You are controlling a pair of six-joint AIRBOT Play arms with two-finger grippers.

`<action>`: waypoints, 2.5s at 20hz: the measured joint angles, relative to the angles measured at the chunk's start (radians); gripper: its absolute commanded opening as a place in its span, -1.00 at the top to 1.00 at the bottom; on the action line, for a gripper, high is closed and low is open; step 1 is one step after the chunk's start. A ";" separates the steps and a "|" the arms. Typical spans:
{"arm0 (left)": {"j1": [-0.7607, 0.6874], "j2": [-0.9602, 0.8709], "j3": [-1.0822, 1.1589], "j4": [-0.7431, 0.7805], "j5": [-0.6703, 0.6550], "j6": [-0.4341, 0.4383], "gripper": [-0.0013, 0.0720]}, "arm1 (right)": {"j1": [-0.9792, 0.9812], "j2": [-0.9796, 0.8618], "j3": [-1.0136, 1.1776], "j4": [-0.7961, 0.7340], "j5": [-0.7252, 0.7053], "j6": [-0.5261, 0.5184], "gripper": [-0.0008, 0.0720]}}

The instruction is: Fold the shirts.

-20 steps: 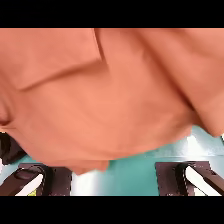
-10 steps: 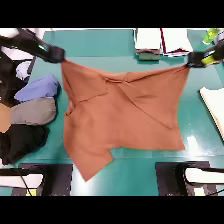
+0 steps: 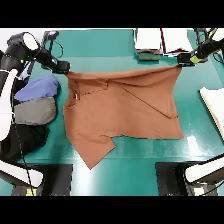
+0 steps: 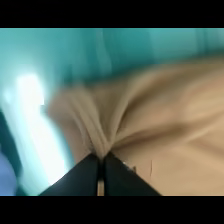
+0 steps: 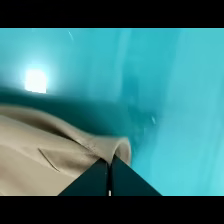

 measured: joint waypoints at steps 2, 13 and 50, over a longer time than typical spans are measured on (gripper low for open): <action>0.005 -0.002 -0.043 -0.016 -0.052 0.013 0.89 | -0.006 0.015 -0.058 -0.025 0.014 -0.001 0.94; 0.011 -0.003 -0.307 -0.121 -0.011 0.000 0.32 | -0.006 0.124 -0.500 -0.051 -0.108 0.005 0.45; -0.429 0.774 -1.290 -0.113 0.366 -0.507 0.89 | -0.054 0.556 -0.867 0.056 -0.094 -0.013 -0.34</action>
